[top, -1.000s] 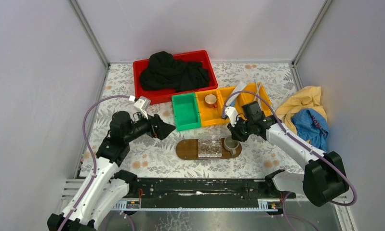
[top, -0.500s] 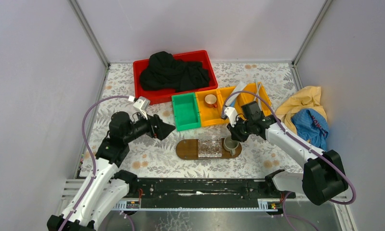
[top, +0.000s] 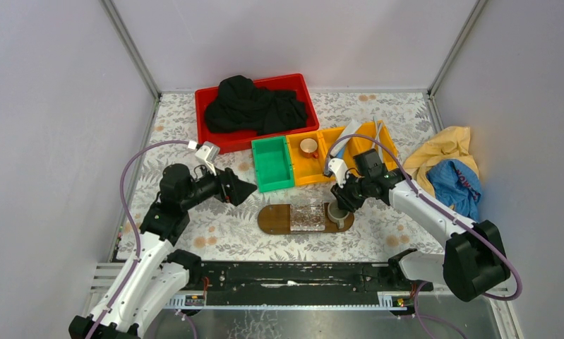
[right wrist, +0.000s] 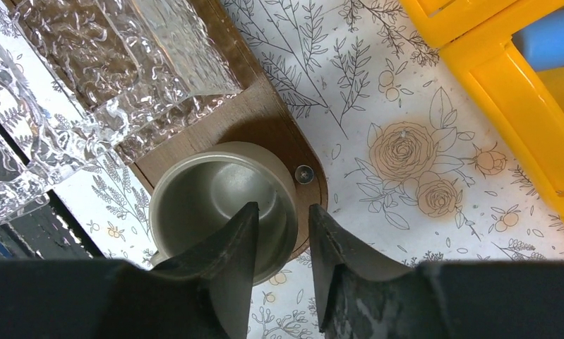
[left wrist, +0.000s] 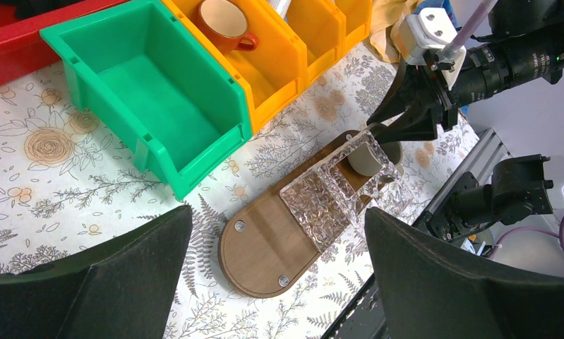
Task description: Prepare toiletry sets of a toothbrush and toothpaste on the tray
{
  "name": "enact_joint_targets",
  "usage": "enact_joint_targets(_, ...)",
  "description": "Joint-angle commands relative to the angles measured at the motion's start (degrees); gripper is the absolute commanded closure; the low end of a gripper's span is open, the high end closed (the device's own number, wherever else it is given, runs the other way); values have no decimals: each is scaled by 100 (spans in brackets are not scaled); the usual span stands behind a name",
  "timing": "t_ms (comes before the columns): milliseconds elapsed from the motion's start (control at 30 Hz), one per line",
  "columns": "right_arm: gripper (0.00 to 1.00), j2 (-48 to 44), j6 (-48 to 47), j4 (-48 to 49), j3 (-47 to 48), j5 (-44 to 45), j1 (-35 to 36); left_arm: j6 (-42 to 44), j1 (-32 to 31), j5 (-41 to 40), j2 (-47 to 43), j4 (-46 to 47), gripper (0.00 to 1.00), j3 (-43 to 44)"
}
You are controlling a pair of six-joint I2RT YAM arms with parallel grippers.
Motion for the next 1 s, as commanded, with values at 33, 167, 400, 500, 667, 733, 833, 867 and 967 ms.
enact_joint_targets(33,57,-313,-64,-135,138,-76,48,114,-30,-5,-53,41,0,1)
enact_joint_targets(167,50,-725,-284,-411,251,-125,-109,140,-30,21,-105,58,0,1)
enact_joint_targets(400,37,-1639,-681,-744,346,-331,-382,138,-30,40,-230,208,0,-61)
enact_joint_targets(500,27,-1684,-882,-780,764,-474,-387,142,-30,8,-228,208,0,-64)
enact_joint_targets(667,21,-647,-1394,-1128,2064,-1379,-386,162,-22,-95,-204,154,0,-40)
enact_joint_targets(733,20,-78,-1337,-1152,2654,-1713,-389,167,-22,-140,-219,115,0,-25)
enact_joint_targets(833,21,852,-1099,-1139,3539,-1890,-392,167,-13,-223,-273,88,0,-23)
enact_joint_targets(867,22,1141,-1050,-1139,3784,-1853,-382,174,-8,-241,-296,79,0,-19)
enact_joint_targets(967,25,1920,-922,-1153,4436,-1478,-302,176,34,-262,-338,92,0,-18)
